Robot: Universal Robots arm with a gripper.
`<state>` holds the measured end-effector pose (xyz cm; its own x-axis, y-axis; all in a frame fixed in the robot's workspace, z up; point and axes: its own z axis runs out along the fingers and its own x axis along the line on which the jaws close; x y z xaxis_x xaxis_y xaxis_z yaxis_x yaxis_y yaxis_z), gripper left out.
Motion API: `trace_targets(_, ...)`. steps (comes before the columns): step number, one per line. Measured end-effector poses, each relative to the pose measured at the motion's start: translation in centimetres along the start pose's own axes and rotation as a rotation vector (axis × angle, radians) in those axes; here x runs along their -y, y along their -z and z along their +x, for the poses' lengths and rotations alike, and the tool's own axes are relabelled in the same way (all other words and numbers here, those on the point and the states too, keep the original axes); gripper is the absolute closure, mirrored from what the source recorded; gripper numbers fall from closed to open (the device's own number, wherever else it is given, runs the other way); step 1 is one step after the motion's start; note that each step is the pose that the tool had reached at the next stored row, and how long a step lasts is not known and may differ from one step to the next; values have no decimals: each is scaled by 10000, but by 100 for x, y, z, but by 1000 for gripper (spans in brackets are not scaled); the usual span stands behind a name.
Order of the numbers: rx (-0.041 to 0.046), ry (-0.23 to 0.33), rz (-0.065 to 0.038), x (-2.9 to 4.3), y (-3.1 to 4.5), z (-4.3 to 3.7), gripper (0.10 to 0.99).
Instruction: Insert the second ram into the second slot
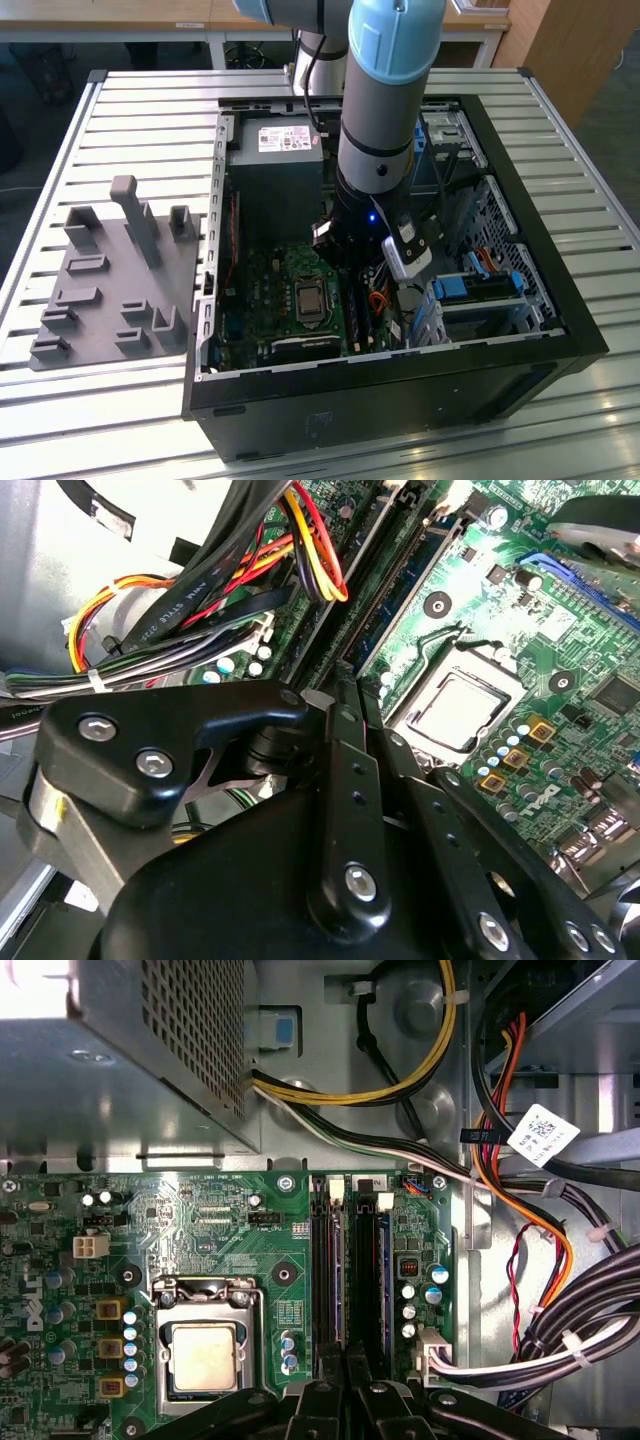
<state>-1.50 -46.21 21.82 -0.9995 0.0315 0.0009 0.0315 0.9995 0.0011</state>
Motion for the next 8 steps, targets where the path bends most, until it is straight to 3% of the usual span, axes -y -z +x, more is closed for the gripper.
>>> trace_targets(2,0,0,1,0,0,0,941)
trace_targets(3,0,0,1,0,0,0,878)
trace_targets(8,1,0,3,-1,3,0,878)
